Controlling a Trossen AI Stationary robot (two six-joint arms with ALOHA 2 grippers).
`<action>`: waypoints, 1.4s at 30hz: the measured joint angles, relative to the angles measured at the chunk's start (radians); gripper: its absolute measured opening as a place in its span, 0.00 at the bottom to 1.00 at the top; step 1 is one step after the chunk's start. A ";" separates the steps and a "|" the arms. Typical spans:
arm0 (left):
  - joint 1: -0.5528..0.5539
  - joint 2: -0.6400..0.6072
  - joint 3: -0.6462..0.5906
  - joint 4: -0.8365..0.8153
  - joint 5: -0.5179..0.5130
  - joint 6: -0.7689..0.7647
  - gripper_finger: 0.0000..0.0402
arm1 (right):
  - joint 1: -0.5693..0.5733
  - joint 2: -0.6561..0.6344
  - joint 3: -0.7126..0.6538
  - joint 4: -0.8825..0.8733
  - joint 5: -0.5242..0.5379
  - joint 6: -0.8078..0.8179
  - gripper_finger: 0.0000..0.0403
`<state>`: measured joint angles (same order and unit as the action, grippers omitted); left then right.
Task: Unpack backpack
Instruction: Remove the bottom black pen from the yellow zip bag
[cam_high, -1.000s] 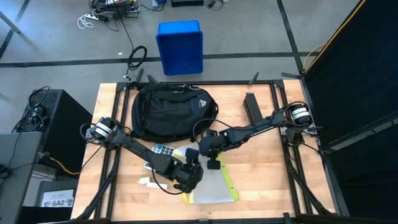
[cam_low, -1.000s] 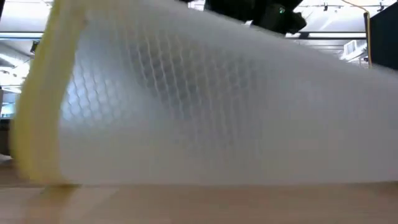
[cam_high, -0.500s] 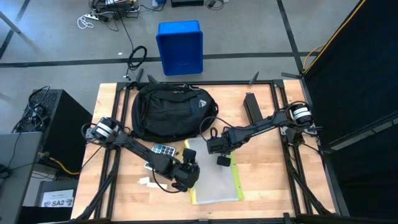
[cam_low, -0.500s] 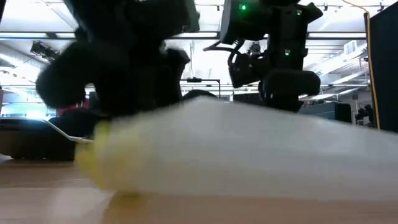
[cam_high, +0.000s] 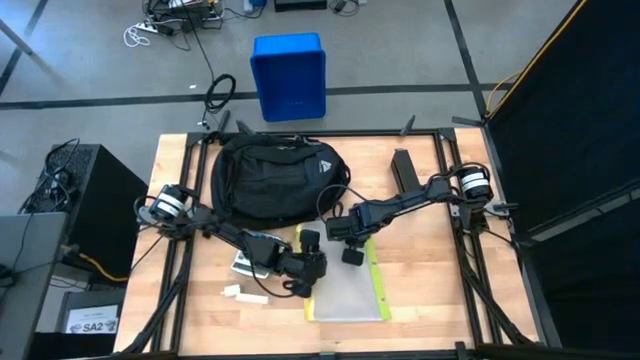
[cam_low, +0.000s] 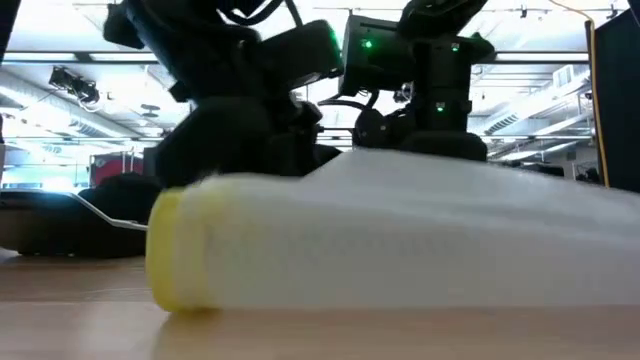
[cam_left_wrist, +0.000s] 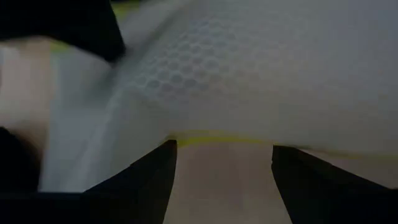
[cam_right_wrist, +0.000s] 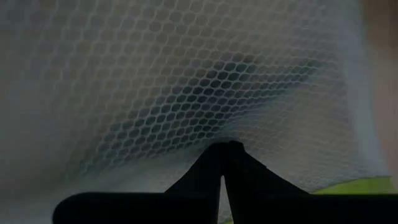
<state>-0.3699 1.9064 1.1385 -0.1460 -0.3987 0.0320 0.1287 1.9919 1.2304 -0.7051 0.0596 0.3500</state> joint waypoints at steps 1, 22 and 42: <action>0.004 0.000 0.000 0.011 -0.001 0.015 0.58 | -0.001 -0.004 -0.001 0.014 -0.003 -0.003 0.00; -0.037 0.000 0.001 -0.035 -0.079 0.385 0.58 | -0.035 -0.010 0.019 0.024 -0.230 -0.287 0.00; -0.074 0.032 0.002 0.022 0.038 0.520 0.57 | -0.064 -0.002 0.017 0.276 -0.609 -0.380 0.00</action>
<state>-0.4434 1.9382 1.1406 -0.1245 -0.3610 0.5516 0.0649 1.9896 1.2475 -0.4293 -0.5492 -0.0305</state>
